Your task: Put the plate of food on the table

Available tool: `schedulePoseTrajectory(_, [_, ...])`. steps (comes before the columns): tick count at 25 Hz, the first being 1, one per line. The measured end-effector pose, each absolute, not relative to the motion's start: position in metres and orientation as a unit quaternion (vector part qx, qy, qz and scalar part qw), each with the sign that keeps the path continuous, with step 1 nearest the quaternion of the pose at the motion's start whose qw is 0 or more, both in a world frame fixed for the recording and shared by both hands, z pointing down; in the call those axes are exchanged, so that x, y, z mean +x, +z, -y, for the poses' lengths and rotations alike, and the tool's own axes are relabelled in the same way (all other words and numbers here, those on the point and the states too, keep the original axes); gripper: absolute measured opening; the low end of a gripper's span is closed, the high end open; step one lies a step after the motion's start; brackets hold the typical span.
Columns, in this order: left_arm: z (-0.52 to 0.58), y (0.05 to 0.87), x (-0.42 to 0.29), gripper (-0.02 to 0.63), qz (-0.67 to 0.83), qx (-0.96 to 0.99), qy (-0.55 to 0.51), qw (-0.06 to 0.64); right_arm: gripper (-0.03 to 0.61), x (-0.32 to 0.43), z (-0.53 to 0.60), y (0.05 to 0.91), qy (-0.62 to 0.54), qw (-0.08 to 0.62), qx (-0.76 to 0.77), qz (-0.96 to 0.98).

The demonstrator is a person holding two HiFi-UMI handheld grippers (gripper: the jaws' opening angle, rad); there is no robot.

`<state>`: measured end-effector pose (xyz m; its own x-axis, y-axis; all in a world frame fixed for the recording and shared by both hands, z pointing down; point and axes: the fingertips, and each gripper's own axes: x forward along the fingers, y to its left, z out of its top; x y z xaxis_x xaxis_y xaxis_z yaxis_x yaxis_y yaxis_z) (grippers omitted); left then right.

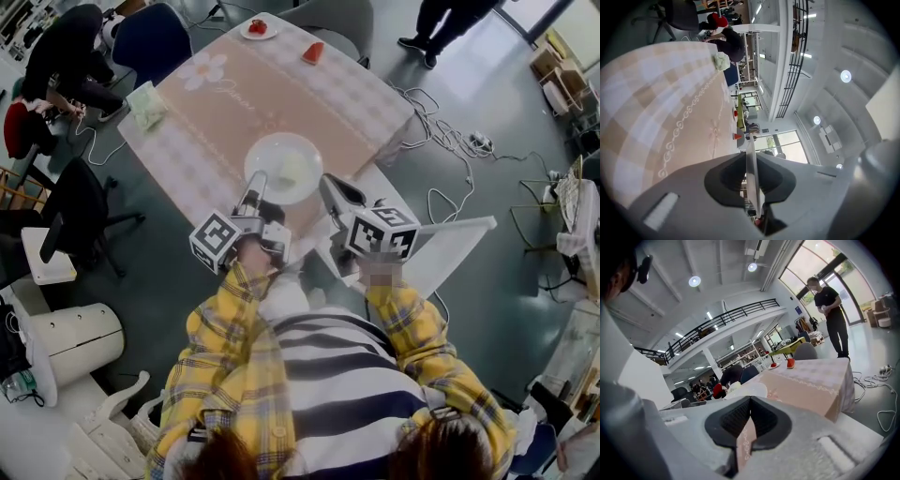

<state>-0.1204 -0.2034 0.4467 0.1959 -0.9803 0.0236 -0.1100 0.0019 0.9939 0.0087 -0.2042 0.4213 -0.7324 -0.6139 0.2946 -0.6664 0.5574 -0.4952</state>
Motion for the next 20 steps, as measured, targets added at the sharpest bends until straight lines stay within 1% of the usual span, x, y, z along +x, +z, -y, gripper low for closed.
schedulePoseTrajectory(8, [0.269, 0.461, -0.129, 0.021, 0.477, 0.56, -0.41, 0.539, -0.005, 0.0, 0.268, 0.428, 0.292, 0.057, 0.38, 0.876])
schedulePoseTrajectory(20, [0.355, 0.487, -0.141, 0.021, 0.489, 0.542, -0.402, 0.553, -0.005, -0.011, 0.352, 0.461, 0.316, 0.077, 0.394, 0.859])
